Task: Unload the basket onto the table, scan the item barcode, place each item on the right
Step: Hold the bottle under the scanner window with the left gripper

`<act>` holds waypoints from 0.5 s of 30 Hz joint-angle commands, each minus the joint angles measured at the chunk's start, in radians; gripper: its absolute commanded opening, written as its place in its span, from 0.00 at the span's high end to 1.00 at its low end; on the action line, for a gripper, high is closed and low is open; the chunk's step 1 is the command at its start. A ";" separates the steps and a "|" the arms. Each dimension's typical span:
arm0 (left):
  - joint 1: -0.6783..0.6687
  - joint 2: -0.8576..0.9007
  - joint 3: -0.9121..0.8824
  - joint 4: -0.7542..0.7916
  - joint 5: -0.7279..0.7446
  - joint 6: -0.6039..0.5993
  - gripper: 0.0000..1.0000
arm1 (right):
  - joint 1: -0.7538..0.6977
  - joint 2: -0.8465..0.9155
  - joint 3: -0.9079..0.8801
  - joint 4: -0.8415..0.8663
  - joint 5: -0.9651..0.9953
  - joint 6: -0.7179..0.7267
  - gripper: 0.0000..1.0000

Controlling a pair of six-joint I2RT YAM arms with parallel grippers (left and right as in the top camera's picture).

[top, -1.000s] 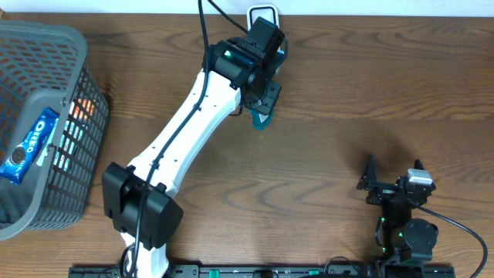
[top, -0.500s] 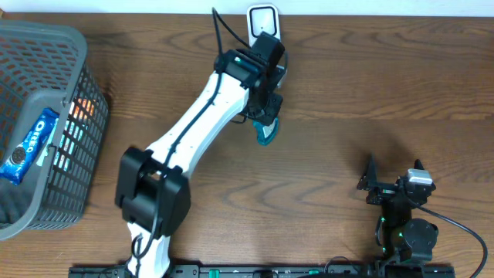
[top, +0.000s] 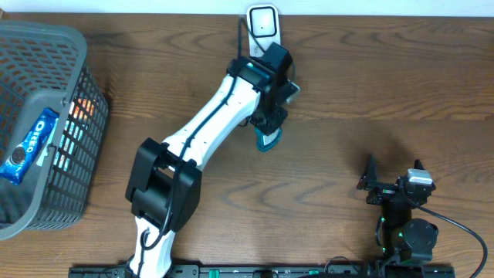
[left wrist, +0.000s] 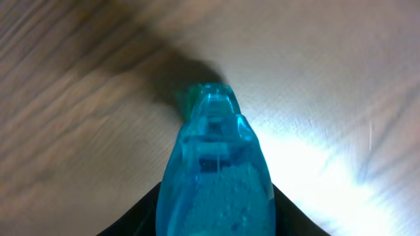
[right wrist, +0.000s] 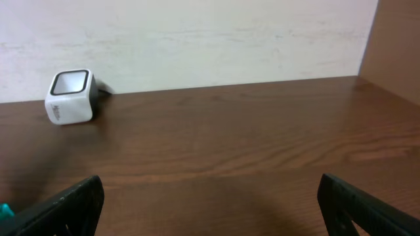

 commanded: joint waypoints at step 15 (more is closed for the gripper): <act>-0.050 -0.072 0.051 -0.070 -0.130 0.299 0.14 | -0.007 -0.006 -0.002 -0.003 0.009 -0.012 0.01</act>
